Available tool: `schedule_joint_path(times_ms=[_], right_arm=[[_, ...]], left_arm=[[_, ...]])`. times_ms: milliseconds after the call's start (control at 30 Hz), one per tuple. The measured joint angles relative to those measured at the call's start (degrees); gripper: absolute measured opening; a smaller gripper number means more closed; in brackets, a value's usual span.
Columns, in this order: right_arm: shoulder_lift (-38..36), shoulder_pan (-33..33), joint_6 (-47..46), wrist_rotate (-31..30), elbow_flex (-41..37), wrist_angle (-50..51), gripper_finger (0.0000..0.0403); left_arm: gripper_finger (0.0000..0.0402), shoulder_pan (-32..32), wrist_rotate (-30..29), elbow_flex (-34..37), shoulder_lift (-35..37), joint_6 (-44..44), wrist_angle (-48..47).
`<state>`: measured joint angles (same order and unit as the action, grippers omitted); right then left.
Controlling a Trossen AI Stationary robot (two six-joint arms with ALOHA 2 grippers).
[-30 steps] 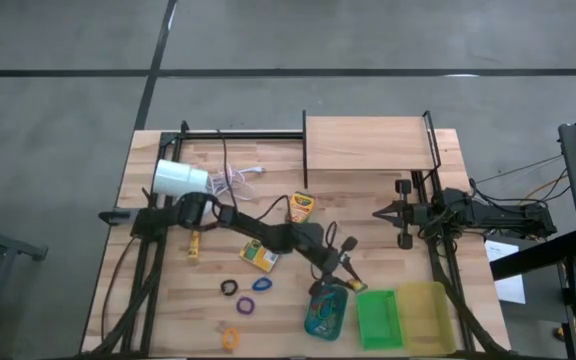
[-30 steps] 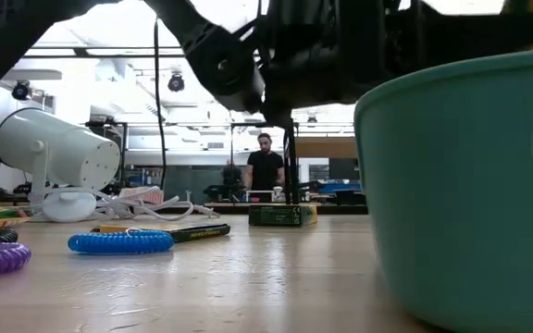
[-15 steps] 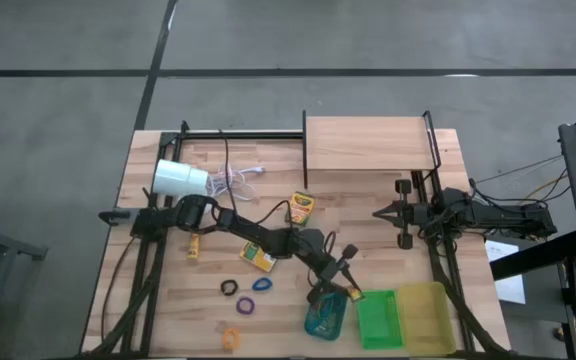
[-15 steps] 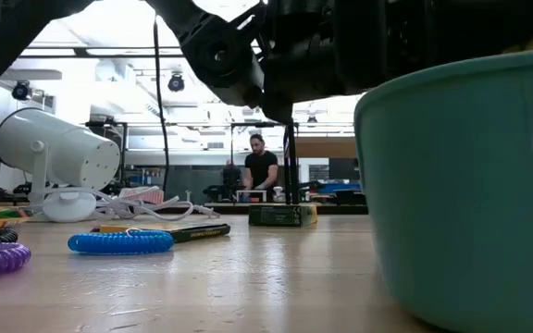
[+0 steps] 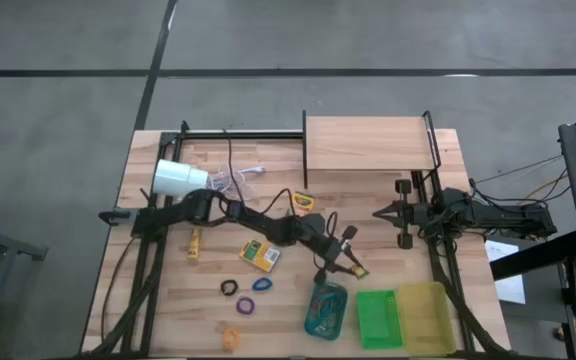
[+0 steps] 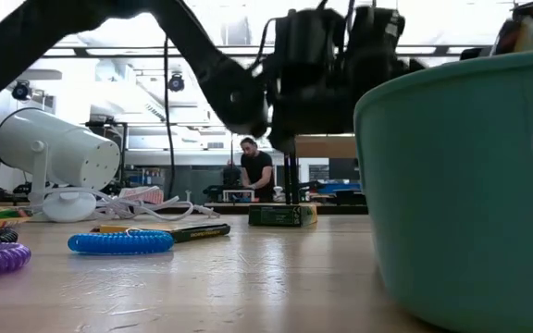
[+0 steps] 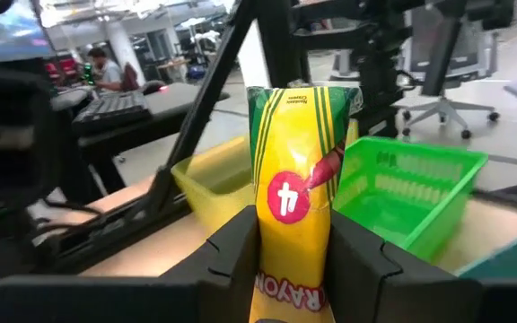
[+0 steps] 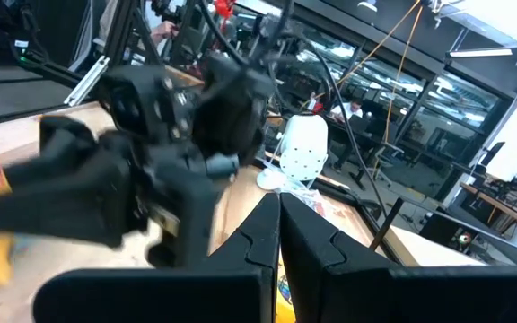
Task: Pick & Place Office Desk Supplies
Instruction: Put the crayon box into the green bin
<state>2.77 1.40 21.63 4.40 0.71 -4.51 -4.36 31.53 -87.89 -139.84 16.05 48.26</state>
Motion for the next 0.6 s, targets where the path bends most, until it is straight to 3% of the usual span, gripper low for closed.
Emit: schedule_joint_path(times_ms=[600], right_arm=[[0.0, 0.0, 0.0, 0.0, 0.0, 0.0, 0.0008]], left_arm=[[0.0110, 1.5, 2.9, -10.5, -8.5, -9.2, -1.7]])
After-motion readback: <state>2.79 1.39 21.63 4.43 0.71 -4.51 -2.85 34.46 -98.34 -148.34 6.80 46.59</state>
